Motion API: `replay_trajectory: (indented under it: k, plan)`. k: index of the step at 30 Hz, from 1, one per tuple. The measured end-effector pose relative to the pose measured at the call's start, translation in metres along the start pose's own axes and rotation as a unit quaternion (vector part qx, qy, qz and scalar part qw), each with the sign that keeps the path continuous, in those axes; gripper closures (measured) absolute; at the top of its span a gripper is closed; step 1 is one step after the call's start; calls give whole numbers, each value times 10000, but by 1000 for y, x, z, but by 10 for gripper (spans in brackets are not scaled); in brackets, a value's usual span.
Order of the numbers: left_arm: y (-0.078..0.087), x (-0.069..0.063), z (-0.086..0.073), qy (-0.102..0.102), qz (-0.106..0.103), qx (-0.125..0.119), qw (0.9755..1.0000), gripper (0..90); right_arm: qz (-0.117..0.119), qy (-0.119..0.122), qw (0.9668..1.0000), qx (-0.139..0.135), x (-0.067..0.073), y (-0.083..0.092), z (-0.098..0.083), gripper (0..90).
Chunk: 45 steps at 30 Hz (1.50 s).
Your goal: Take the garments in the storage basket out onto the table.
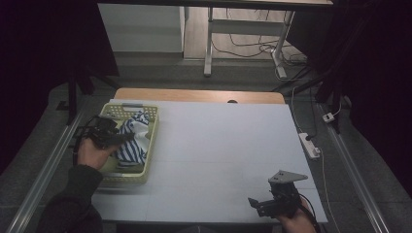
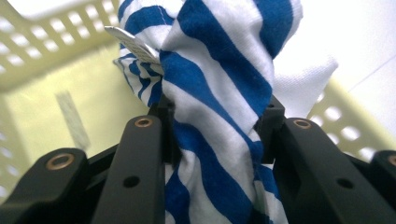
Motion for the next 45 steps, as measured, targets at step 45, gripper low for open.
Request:
replay_trajectory:
  k: [45]
  plan:
    - [74, -87, 70, -542, -1225, -1690, 9765, 631, -1, -5, 10000, -15, 0, 0, 0, 25]
Point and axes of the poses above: each handheld gripper's, and its own axes: y roughly backward along the jaws, z roughly out of its top, x roughly to its left, the point moved 5 cm from there along -y, roughly forward along the jaws
